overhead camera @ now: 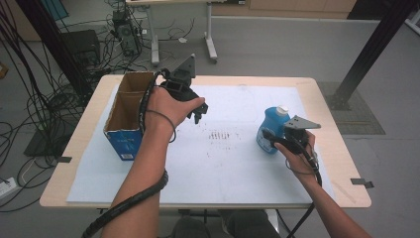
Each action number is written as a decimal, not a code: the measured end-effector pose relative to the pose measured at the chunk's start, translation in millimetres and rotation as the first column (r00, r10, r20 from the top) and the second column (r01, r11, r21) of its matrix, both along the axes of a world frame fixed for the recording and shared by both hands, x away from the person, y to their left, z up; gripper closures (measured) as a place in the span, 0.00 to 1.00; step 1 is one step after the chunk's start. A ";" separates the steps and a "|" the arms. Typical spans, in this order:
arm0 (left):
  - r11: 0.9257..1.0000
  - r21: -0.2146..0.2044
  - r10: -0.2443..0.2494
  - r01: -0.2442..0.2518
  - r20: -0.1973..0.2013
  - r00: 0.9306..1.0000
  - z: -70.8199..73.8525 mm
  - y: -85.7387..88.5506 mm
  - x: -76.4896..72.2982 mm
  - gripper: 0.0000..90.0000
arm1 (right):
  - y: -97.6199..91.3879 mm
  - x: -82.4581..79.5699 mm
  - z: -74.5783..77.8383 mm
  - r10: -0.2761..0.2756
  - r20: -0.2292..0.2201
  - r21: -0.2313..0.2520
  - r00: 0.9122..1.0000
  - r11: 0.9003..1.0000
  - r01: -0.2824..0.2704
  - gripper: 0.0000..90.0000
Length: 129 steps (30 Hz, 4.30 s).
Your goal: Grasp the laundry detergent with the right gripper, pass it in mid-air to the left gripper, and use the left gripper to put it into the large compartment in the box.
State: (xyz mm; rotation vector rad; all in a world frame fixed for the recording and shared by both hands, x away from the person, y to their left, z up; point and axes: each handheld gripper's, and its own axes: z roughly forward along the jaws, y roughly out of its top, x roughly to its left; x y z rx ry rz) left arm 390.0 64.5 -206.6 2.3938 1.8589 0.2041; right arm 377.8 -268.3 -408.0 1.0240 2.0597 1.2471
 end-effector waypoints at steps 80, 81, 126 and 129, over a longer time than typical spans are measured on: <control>0.991 -0.018 -0.131 0.131 0.020 0.991 32.3 1.7 -4.7 0.07 | -0.8 10.7 42.7 0.083 -0.059 -0.012 0.995 0.996 -0.084 0.49; 0.990 -0.016 -0.142 0.142 0.026 0.990 34.2 1.0 -4.9 0.07 | 0.4 11.7 47.2 0.091 -0.065 -0.013 0.994 0.996 -0.092 0.49; 0.698 0.095 -0.711 0.710 -0.020 0.703 105.1 -1.8 18.3 0.06 | 173.3 67.8 148.2 0.765 -0.114 0.023 0.633 0.639 -0.769 0.49; 0.682 0.087 -0.727 0.726 -0.027 0.686 104.7 -1.1 19.1 0.06 | 181.1 66.8 145.3 0.786 -0.114 0.027 0.607 0.613 -0.789 0.49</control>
